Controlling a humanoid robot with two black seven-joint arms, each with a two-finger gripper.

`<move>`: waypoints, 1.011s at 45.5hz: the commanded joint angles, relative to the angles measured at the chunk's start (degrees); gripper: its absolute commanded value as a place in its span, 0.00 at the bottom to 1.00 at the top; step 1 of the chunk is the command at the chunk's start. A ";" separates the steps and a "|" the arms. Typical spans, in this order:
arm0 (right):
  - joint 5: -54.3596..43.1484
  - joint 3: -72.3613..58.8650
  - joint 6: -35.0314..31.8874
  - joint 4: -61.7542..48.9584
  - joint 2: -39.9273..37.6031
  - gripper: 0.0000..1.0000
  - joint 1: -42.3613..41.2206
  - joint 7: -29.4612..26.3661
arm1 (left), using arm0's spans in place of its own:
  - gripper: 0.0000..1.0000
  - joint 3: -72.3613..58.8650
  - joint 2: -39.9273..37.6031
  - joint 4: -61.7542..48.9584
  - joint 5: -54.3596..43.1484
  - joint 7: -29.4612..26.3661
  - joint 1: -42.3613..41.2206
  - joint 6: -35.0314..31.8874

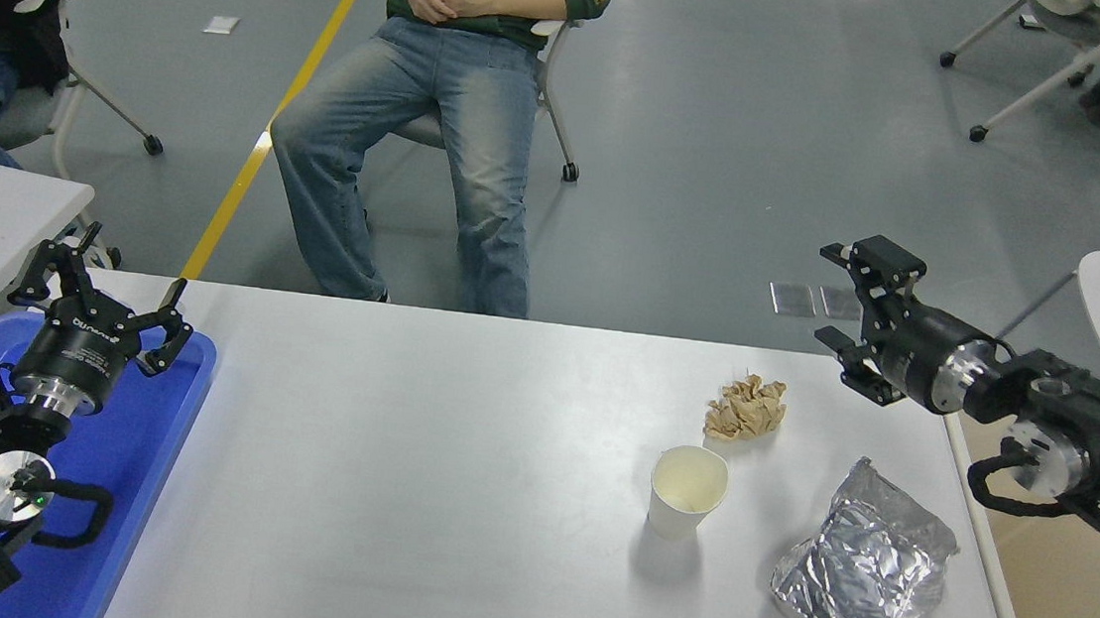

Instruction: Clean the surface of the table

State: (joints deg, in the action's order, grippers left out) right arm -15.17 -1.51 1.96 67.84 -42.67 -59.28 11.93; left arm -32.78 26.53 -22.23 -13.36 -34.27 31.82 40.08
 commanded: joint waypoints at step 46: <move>-16.29 -28.20 -0.21 10.65 8.30 1.00 -13.05 -11.76 | 1.00 0.00 0.01 0.00 0.00 0.08 0.00 0.00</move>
State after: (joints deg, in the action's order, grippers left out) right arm -31.26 -27.35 1.63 78.47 -37.10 -72.54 1.46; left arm -32.82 26.51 -22.23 -13.36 -34.19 31.82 40.08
